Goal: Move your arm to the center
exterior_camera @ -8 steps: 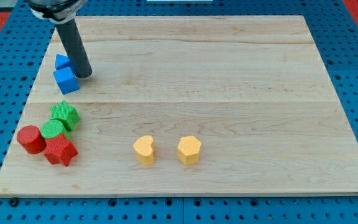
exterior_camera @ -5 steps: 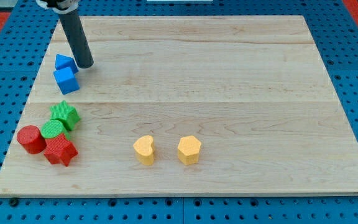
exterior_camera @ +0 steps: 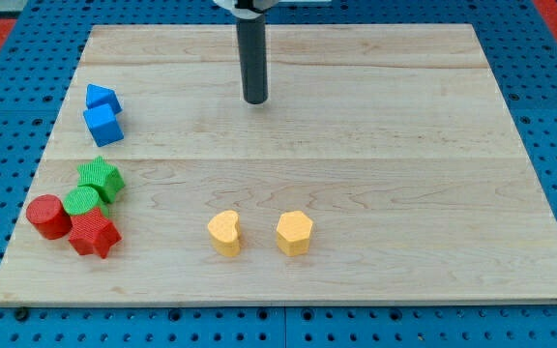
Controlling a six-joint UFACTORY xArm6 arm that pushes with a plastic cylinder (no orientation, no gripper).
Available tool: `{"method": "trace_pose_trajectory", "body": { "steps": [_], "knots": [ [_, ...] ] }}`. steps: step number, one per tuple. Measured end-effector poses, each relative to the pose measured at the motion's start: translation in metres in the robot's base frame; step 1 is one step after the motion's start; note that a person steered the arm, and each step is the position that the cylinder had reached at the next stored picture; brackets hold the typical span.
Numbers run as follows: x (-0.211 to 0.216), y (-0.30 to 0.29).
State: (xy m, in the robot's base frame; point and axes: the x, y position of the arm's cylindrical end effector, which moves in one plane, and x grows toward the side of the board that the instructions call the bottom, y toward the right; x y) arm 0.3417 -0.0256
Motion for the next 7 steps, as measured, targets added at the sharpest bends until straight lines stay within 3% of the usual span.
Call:
{"method": "trace_pose_trajectory", "body": {
  "steps": [3, 5, 7],
  "knots": [
    [0.001, 0.038],
    [0.075, 0.037],
    [0.079, 0.035]
  ]
}}
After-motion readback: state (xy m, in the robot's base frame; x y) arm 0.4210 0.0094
